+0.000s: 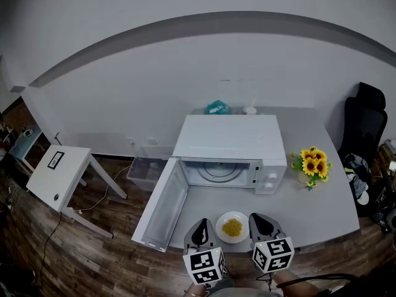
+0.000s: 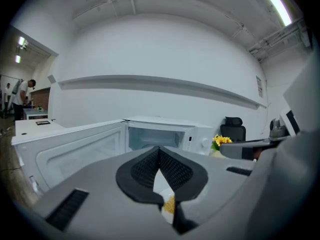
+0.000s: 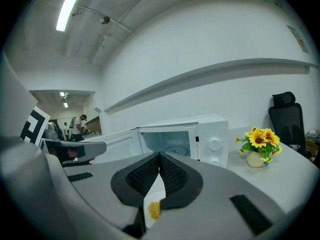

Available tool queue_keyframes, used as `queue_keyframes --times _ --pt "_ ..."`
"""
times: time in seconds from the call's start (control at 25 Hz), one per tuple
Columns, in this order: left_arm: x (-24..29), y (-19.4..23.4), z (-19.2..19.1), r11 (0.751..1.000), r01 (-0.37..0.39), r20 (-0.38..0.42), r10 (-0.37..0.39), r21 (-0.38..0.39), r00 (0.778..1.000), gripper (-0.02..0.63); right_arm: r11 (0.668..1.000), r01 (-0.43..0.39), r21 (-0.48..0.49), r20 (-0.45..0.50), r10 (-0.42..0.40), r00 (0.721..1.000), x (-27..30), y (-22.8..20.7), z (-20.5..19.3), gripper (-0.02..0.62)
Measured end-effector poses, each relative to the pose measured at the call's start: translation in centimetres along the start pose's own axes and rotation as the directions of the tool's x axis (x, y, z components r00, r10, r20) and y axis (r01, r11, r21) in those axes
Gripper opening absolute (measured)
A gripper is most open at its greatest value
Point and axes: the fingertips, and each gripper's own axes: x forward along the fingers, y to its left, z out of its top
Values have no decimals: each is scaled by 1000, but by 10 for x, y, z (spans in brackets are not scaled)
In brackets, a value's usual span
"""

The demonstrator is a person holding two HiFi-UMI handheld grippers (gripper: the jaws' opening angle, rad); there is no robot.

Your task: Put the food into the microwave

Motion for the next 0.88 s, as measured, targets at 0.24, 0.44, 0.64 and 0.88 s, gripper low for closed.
queue_keyframes --times 0.24,0.44,0.64,0.88 --pt "31 13 15 999 45 7 -45 16 999 -3 1000 27 -6 2 -27 1000 31 0 16 15" --pt "52 24 22 996 82 5 -82 18 997 -3 999 50 -5 13 -50 999 52 4 26 15" --pt "68 27 17 994 106 -7 -106 -13 994 -3 998 64 -5 -9 -64 998 59 0 22 15" --pt "77 30 6 995 94 -37 -95 -27 995 -3 1000 14 8 -4 -14 1000 73 3 21 15"
